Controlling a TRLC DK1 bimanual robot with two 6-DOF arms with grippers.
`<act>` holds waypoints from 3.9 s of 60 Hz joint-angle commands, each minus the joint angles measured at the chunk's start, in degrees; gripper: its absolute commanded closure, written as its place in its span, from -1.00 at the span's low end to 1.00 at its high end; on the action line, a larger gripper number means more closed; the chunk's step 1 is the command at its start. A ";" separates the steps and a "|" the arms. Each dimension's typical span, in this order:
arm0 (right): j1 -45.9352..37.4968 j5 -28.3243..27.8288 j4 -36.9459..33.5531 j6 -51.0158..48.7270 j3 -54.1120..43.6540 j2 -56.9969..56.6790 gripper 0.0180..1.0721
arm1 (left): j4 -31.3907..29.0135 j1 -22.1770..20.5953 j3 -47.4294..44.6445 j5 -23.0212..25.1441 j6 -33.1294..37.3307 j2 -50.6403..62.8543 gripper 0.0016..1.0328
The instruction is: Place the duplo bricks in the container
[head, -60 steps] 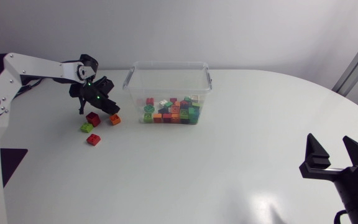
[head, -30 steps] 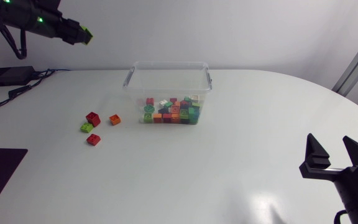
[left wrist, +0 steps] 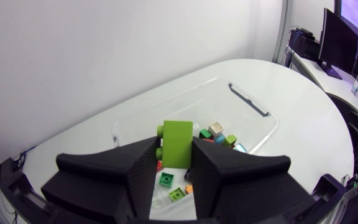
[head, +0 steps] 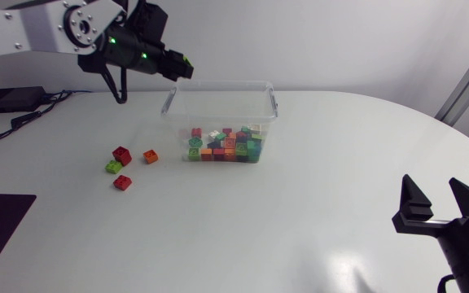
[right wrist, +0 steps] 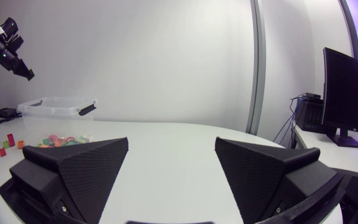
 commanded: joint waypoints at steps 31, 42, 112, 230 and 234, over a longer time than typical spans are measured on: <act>0.15 -0.29 -0.24 0.99 -0.91 -0.25 -0.92 | -14.64 4.16 9.97 -2.58 6.16 -1.11 -0.90; 0.15 -0.29 -0.24 0.99 -0.91 -0.25 -0.92 | -23.42 14.53 10.33 -2.67 15.57 -2.43 -0.90; 0.15 -0.29 -0.24 0.99 -0.91 -0.25 -0.92 | -17.54 20.77 1.62 -12.07 22.07 24.73 -0.69; 0.15 -0.29 -0.24 0.99 -0.91 -0.34 -0.92 | -11.03 -1.55 16.74 -5.22 -0.25 16.65 0.02; 0.15 -0.29 -0.24 0.99 -0.91 -0.34 -0.92 | -12.17 -1.55 17.62 -5.31 -0.17 16.82 -0.78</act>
